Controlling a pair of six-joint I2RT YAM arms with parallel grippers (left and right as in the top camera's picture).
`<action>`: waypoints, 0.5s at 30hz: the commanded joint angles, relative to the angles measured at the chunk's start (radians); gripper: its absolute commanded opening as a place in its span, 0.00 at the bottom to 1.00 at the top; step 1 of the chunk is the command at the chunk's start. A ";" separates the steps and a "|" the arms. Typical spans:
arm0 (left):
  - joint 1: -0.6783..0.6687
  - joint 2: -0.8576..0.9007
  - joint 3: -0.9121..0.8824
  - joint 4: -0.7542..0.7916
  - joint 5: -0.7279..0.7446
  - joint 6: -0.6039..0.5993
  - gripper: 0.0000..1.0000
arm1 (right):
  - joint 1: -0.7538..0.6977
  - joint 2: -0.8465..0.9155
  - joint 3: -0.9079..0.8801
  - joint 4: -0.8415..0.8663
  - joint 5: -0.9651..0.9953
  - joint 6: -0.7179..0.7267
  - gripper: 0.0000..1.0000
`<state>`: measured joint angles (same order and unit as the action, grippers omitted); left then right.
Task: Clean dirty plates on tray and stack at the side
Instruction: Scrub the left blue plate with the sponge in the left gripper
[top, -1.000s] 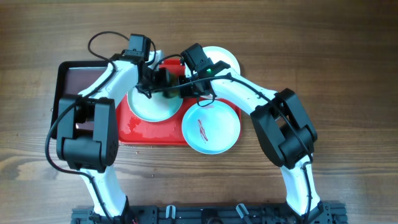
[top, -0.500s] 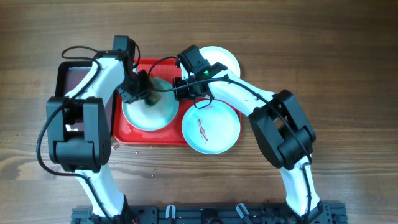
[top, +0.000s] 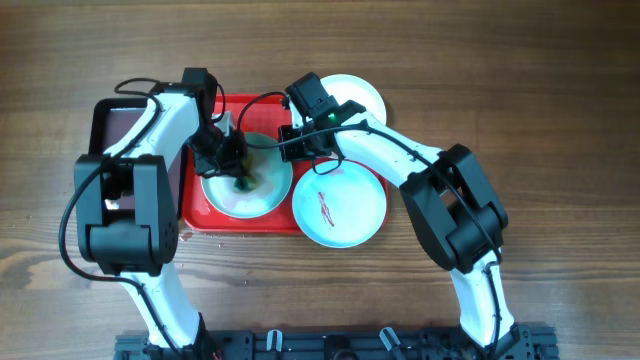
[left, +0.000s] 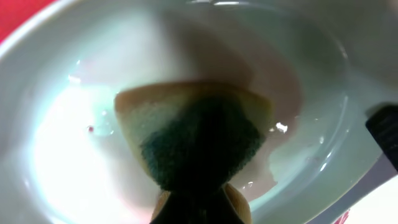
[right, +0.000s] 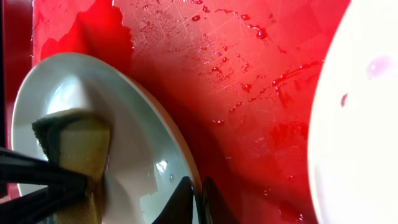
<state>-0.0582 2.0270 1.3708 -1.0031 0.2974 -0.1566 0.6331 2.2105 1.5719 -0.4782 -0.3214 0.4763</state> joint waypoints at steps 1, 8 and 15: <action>0.021 0.023 -0.014 0.079 -0.013 -0.021 0.04 | 0.001 0.018 0.005 -0.009 0.005 0.010 0.07; 0.055 0.023 -0.014 0.214 -0.142 -0.193 0.04 | 0.024 0.020 -0.023 -0.013 0.009 0.076 0.11; 0.046 0.023 -0.004 0.243 -0.131 -0.216 0.04 | 0.029 0.050 -0.026 -0.015 0.008 0.138 0.10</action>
<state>-0.0181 2.0270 1.3674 -0.7734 0.2363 -0.3210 0.6617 2.2108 1.5642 -0.4850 -0.3180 0.5671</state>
